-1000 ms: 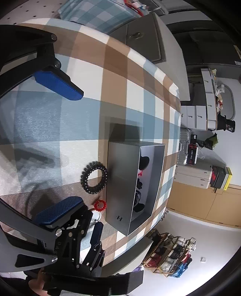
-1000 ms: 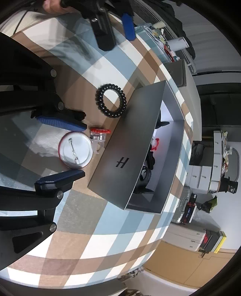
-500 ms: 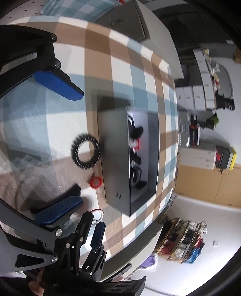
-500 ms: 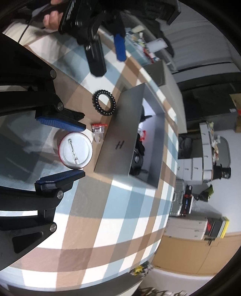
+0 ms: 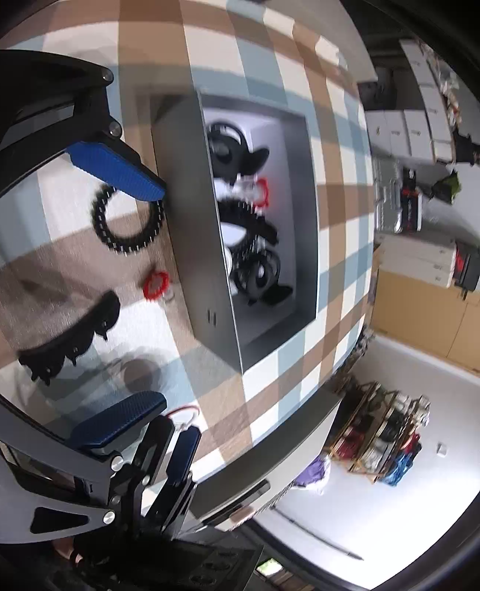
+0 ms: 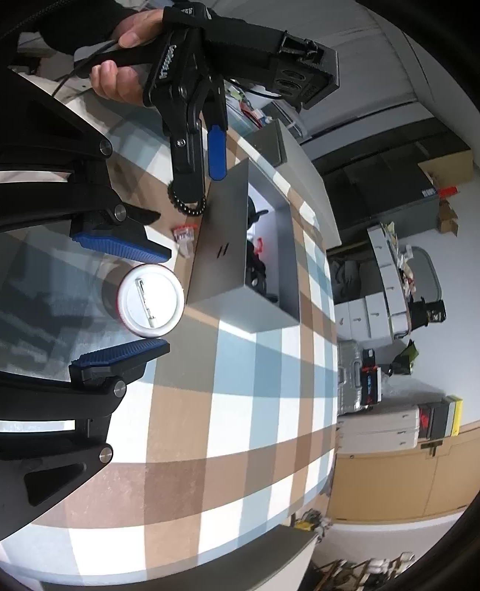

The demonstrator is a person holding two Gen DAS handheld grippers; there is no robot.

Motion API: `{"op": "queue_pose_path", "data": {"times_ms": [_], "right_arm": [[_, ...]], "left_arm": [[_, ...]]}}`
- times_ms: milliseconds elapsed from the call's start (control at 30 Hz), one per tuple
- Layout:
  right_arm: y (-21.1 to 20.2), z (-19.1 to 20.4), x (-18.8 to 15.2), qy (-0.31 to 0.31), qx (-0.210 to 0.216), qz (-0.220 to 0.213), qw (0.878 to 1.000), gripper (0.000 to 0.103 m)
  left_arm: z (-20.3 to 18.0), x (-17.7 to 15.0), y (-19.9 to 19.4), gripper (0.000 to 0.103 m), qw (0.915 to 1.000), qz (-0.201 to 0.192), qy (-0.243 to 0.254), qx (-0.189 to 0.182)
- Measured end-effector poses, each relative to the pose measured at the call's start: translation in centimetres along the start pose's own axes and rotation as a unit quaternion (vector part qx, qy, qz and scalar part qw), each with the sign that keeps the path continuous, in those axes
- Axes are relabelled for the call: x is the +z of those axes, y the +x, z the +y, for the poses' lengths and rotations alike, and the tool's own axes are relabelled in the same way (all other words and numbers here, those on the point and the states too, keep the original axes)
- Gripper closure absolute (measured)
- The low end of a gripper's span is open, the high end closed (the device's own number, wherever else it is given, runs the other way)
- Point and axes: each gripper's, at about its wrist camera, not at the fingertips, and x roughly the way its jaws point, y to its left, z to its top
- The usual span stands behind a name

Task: Organize jewelry
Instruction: 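Grasp the red-capped clear vial with the left tool while the right tool holds the badge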

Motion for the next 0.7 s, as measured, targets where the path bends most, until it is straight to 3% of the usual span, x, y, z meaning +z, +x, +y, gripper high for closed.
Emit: {"op": "queue_pose_path", "data": {"times_ms": [100,367,500,600,700], "right_arm": [[-0.1,-0.4,-0.1,0.005,0.003,-0.001,1.0,0.062],[0.4,-0.5,0.1,0.0,0.016,-0.005,1.0,0.062],[0.6,-0.7,0.2,0.004,0.019,-0.006,1.0,0.062],[0.6,-0.8,0.2,0.006,0.019,-0.006,1.0,0.062],[0.6,-0.9,0.2,0.008,0.018,-0.006,1.0,0.062]], "left_arm": [[-0.7,0.1,0.5,0.017,0.9997,0.01,0.021,0.003],[-1.1,0.2,1.8,0.033,0.9989,0.028,0.037,0.011],[-1.5,0.3,2.6,0.05,0.998,0.043,0.044,0.012],[-1.9,0.3,3.2,0.054,0.9968,0.053,0.054,0.026],[-1.6,0.2,3.6,0.069,0.9968,0.06,0.049,0.021]]}}
